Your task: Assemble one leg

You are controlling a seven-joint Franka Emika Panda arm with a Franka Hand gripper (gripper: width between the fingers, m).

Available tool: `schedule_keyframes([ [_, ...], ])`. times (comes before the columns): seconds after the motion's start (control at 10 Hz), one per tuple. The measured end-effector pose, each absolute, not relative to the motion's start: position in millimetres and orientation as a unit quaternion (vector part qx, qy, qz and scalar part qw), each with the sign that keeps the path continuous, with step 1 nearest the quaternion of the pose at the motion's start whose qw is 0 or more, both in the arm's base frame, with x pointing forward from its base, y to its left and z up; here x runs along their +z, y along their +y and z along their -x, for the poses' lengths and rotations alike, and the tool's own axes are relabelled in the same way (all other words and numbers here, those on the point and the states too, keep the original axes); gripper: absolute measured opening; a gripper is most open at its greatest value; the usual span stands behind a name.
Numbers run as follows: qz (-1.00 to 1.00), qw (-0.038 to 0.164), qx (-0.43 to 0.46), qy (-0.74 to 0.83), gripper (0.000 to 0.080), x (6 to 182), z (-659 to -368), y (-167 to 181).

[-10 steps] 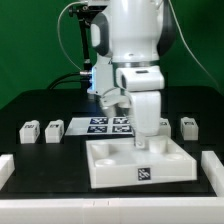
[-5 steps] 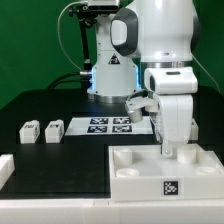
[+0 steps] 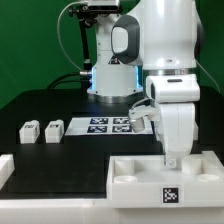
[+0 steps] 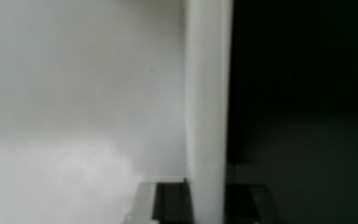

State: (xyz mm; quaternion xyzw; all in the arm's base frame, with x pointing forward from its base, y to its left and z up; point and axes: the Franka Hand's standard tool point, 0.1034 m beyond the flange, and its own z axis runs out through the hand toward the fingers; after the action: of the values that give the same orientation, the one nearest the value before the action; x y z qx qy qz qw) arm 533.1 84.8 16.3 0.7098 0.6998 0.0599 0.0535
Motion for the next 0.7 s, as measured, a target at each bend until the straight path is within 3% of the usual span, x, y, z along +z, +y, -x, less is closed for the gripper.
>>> schedule_keyframes([
  [0.7,-0.723,0.036,0.056,0.687,0.0062,10.3,-482.8,90.1],
])
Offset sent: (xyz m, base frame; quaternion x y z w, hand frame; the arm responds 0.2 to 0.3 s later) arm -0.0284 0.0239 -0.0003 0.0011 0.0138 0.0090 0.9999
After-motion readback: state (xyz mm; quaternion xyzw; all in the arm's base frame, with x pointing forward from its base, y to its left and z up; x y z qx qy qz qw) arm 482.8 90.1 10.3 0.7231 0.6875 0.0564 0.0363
